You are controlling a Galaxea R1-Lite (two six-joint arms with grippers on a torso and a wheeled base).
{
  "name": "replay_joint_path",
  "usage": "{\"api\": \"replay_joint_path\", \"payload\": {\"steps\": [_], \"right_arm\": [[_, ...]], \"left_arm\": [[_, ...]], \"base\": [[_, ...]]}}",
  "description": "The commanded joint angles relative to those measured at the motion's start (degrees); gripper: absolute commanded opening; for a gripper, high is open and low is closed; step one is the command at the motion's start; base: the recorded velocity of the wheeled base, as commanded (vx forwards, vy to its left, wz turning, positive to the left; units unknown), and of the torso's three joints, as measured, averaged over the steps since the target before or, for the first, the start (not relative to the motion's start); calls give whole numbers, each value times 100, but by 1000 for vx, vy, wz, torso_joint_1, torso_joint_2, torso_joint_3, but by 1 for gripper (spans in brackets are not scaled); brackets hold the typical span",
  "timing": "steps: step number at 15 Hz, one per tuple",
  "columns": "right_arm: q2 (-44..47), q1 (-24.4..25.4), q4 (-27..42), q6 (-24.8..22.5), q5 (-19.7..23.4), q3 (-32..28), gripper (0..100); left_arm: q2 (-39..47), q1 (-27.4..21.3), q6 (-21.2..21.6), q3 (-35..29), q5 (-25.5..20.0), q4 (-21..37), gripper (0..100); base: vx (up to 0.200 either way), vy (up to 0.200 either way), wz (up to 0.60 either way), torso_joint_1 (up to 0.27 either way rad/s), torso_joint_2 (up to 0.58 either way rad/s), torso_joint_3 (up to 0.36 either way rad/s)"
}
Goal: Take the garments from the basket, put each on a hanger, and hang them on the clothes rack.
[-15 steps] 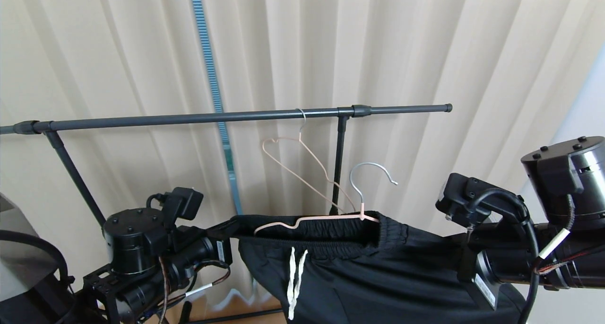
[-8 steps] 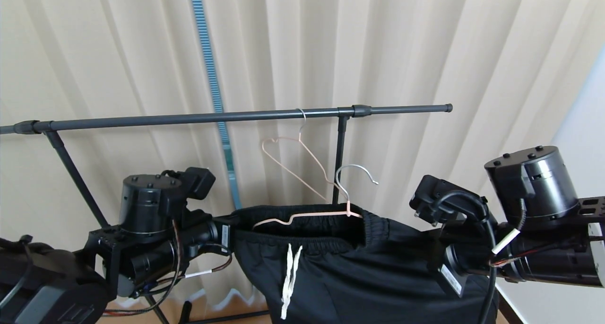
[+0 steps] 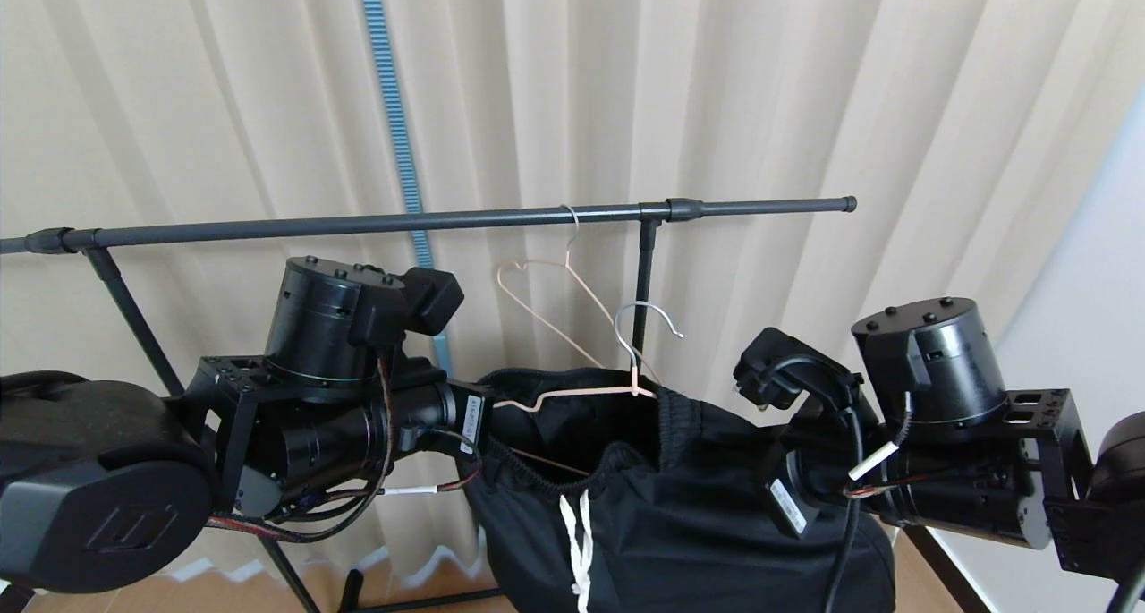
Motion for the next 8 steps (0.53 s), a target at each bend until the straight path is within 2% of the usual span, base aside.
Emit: {"api": "replay_joint_path", "payload": {"steps": [1, 4, 8], "right_arm": [[329, 138, -177, 135, -43, 43, 0], [496, 191, -431, 196, -149, 61, 0], [575, 410, -818, 680, -131, 87, 0]], "left_arm": [[-77, -163, -3, -256, 22, 155, 0], [-192, -383, -12, -476, 101, 533, 0], [-332, -664, -21, -520, 101, 647, 0]], "base": [[0, 0, 0, 0, 0, 0], [0, 0, 0, 0, 0, 0], [0, 0, 0, 0, 0, 0]]}}
